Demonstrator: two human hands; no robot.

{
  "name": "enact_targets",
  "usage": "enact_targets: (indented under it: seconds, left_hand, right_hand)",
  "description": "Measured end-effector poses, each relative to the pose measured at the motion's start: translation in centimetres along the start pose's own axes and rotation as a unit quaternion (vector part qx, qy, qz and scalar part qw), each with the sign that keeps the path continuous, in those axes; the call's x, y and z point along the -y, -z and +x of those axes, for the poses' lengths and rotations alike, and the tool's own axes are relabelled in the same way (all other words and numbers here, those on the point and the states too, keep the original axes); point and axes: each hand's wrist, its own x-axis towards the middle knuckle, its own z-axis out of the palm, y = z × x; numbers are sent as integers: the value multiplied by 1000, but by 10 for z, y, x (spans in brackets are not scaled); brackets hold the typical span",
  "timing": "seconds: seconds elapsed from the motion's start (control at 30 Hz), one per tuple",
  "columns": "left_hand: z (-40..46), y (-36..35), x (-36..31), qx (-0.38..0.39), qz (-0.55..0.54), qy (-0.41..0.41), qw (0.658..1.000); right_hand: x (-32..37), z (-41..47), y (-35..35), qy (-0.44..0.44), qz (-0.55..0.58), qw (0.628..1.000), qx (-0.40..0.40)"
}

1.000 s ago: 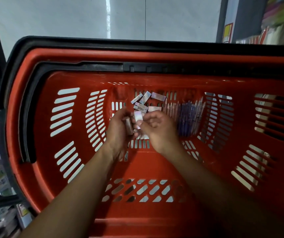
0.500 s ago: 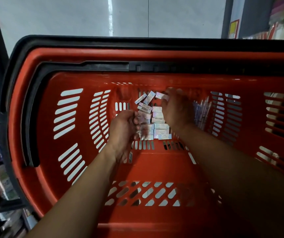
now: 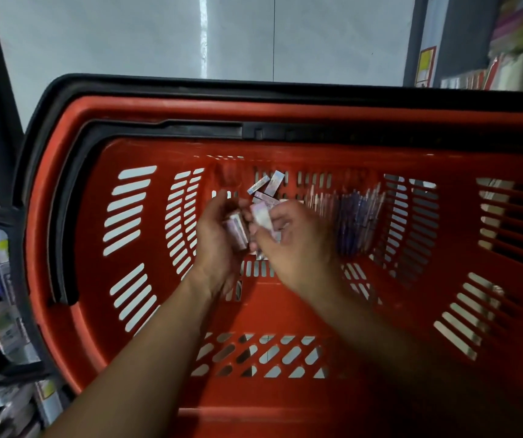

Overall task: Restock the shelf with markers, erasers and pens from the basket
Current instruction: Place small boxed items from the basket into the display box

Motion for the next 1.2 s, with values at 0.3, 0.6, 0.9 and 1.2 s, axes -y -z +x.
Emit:
enact_targets:
  seconds: [0.3, 0.6, 0.9, 1.2]
  left_hand:
    - [-7, 4, 0, 67, 60, 0, 996]
    - [-7, 10, 5, 56, 59, 3, 997]
    - [-9, 10, 5, 38, 71, -9, 997]
    - [-61, -1, -12, 54, -12, 37, 998]
  right_hand:
    - [-4, -15, 4, 1, 10, 1000, -8]
    - [-68, 43, -14, 43, -267, 962, 24]
    - [-63, 50, -17, 81, -345, 935, 9]
    - [-33, 6, 20, 21, -127, 992, -11]
